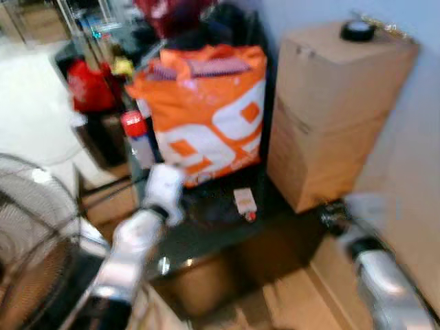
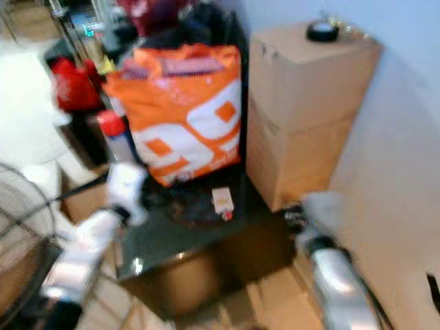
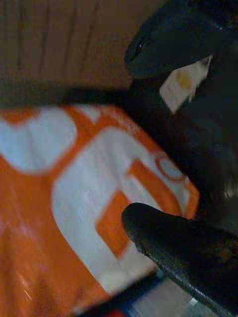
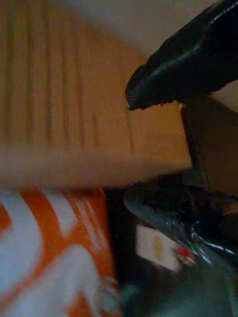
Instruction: Hang keys on a hook
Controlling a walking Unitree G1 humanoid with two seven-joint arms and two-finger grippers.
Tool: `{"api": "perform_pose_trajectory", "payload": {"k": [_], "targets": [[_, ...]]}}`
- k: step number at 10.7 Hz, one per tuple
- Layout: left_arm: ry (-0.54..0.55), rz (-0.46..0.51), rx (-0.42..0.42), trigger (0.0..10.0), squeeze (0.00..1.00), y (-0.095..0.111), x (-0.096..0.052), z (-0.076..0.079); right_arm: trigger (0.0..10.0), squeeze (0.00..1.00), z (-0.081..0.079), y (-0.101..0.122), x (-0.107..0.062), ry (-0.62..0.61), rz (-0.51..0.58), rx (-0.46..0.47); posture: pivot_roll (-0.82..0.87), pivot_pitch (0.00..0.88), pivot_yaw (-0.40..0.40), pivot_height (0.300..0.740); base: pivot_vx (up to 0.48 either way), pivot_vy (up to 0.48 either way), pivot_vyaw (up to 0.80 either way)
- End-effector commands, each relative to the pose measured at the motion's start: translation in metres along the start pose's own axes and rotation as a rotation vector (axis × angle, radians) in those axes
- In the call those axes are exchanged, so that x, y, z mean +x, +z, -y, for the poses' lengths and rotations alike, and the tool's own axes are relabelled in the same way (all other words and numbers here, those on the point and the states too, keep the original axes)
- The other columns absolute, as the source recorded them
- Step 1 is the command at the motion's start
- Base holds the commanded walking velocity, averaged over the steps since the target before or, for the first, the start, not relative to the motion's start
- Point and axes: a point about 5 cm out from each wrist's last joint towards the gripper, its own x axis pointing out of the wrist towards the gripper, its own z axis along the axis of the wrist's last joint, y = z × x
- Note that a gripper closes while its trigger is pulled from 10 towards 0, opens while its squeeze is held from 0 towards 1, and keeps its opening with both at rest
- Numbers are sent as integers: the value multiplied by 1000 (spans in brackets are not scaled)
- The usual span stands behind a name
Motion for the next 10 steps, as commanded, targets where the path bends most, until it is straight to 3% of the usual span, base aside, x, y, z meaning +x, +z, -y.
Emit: {"api": "perform_pose_trajectory", "payload": {"k": [1, 2, 4, 6, 7, 8, 10], "targets": [[-11, 8, 1, 10000, 263, 3, 4, 4, 10000, 0, 3, 0, -1, 8, 8, -4, -203, 15, 90, 740, 330, 0, 800], [-12, 8, 2, 10000, 263, 2, 3, 4, 10000, 0, 2, -1, -1, 36, -2, -3, -203, 15, 90, 740, 319, 0, 538], [-43, -15, 46, 10000, 239, -4, 0, 8, 10000, 0, -10, -26, -16, 381, -150, -179, -205, 24, 84, 740, 0, 0, 0], [-84, -41, 54, 10000, 243, -10, -5, 9, 10000, 0, -5, -22, -14, 409, -127, -148, -208, 39, 79, 740, 0, 0, 0], [-150, -88, 86, 10000, 251, -18, -8, 13, 10000, 106, -5, -20, -4, 378, -133, -115, -209, 50, 80, 740, 0, 0, 0], [-261, -139, 132, 10000, 259, -28, -11, 21, 10000, 1000, -5, -23, 11, 298, -161, -34, -206, 63, 75, 740, 0, 0, 0], [-409, -155, 123, 10000, 259, -30, -11, 30, 10000, 1000, -14, -30, 28, 223, -182, 75, -210, 96, 70, 740, 0, 0, 0]]}}
